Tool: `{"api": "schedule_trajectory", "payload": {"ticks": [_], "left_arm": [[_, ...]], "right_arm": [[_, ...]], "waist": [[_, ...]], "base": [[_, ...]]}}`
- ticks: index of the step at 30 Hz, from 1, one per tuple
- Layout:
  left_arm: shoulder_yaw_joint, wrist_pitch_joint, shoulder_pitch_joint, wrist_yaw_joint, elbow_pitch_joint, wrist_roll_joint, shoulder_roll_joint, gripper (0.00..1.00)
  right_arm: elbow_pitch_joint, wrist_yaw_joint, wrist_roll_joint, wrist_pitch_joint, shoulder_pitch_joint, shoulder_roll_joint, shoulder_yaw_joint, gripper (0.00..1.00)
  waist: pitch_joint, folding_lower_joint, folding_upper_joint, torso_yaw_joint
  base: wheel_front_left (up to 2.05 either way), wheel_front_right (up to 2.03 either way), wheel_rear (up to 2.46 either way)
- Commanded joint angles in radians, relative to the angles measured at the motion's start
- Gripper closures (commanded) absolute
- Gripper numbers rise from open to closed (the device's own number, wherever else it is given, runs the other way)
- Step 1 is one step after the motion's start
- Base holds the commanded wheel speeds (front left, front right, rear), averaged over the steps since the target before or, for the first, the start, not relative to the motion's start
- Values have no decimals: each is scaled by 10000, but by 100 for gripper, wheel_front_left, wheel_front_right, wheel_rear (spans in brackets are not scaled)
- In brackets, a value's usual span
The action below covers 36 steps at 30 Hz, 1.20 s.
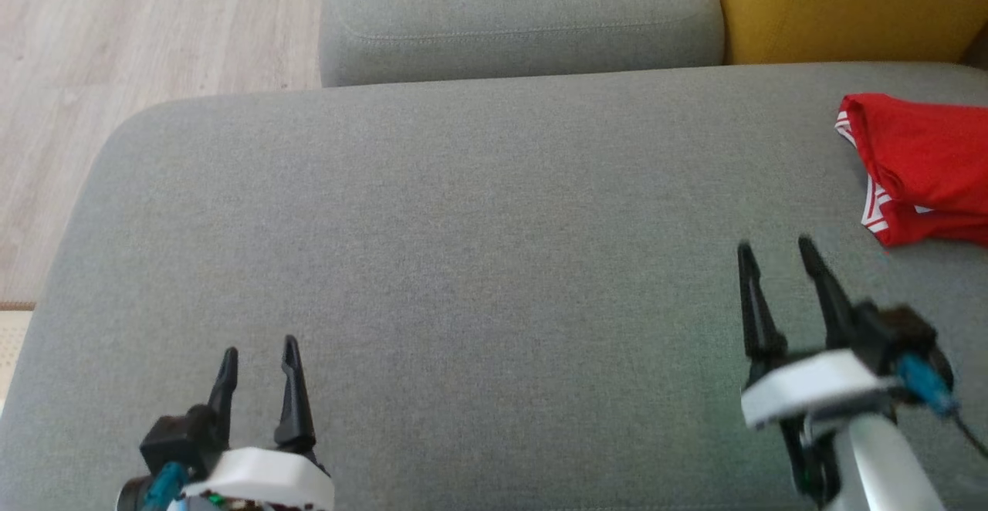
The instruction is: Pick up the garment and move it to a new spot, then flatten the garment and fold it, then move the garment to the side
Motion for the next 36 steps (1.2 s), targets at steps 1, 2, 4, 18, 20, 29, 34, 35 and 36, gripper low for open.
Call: {"api": "schedule_trajectory", "payload": {"ticks": [1, 2, 4, 18, 20, 29, 34, 35, 36], "left_arm": [[294, -122, -299, 11, -391, 64, 23, 0], [279, -122, -278, 1, -424, 69, 22, 0], [268, -122, -235, -5, -491, 80, 20, 0], [149, -122, -63, -29, -317, 132, 8, 0], [114, -122, -62, -31, -251, 168, 9, 0], [14, -122, -65, -49, -118, 227, 53, 0], [-40, -122, -83, -57, -66, 225, 101, 0], [-48, -122, -90, -53, -56, 227, 112, 0], [-59, -122, -97, -50, -46, 230, 122, 0]], "right_arm": [[-550, -9, 140, 21, -20, 5, 302, 0], [-756, -9, 213, 60, 230, 5, 323, 0], [-1116, -9, 344, 117, 662, 5, 366, 0], [-1645, -9, 613, 358, 1407, 6, 420, 0], [-1602, -9, 601, 358, 1379, 6, 389, 0], [-1545, -9, 566, 412, 1355, 6, 375, 0], [-1538, -9, 569, 429, 1366, 6, 364, 0], [-1545, -9, 571, 428, 1369, 6, 365, 0], [-1553, -9, 572, 426, 1371, 6, 367, 0]], "waist": [[-21, 1, -1, -2], [-33, 1, -1, -7], [-59, 1, -1, -24], [-188, 1, -1, -182], [-189, 1, -1, -173], [-229, 1, -1, -89], [-213, 1, -1, -28], [-206, 1, -1, -15], [-198, 1, -1, 0]], "base": [[0, 0, 0], [0, 0, 0], [0, 0, 0], [0, 0, 0], [0, 0, 0], [0, 0, 0], [0, 0, 0], [0, 0, 0], [0, 0, 0]]}}
